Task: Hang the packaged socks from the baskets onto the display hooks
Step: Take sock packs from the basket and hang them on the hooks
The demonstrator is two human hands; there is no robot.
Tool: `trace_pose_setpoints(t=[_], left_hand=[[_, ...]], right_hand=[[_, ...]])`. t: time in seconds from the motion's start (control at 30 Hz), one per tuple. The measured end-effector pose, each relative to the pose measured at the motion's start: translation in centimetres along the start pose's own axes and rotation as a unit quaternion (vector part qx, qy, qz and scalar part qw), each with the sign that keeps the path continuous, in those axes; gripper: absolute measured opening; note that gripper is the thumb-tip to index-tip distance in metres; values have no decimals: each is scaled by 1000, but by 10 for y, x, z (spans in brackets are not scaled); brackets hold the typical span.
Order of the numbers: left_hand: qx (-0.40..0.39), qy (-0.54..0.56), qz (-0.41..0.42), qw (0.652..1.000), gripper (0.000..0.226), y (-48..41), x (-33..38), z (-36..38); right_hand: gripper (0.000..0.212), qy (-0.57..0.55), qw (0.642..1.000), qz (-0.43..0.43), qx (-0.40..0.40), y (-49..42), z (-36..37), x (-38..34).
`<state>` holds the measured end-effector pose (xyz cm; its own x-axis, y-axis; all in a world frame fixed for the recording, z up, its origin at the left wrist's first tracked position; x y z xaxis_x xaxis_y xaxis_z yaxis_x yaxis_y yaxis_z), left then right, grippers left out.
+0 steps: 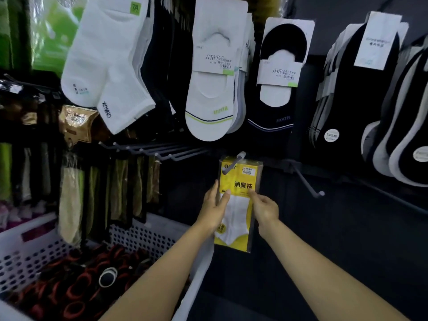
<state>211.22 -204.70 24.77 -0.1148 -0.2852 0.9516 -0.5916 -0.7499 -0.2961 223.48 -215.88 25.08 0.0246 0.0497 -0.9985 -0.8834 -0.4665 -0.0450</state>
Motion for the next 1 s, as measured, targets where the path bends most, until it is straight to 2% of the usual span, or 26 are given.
trace_pose_setpoints(t=[0.17,0.3,0.4,0.53,0.6,0.7,0.77,0.83,0.93,1.0], left_hand=[[7,-28,-25,999,64,48,-19,-7],[-47,-62,-67,995,59,141,-61,-1],[-102,-74,-128,984,44,226,-108,15],[-216,-99,-230,944,33,342,-175,56],[-228,-104,-274,929,28,391,-209,68],[-264,-146,-303,904,30,447,-252,83],[-289,-173,-296,894,42,470,-270,90],[-302,-194,-290,887,48,485,-282,96],[-293,-221,-284,886,49,490,-292,101],[-287,-228,-283,886,50,487,-295,104]], right_hand=[[37,54,996,-38,-57,45,-28,9],[33,124,982,-31,-141,114,-70,47],[24,170,964,29,-203,170,-109,108],[12,218,932,164,-239,235,-170,209],[11,241,909,225,-256,264,-200,260],[5,290,903,230,-218,290,-257,315],[10,319,907,230,-149,302,-303,341],[29,384,884,235,-127,314,-337,361],[75,464,827,278,-152,334,-361,387],[82,475,792,329,-196,350,-362,403]])
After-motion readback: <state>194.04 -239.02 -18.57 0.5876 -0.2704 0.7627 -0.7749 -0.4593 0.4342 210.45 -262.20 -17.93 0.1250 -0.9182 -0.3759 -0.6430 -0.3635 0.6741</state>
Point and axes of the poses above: each hand's wrist, its own y-axis away from the middle knuckle, its own z-axis out of the palm, x = y × z, the point moved 10 cm from there along -y, towards the middle knuckle, and after that the axes turned 1 degree about x, right-handed, at the moved point
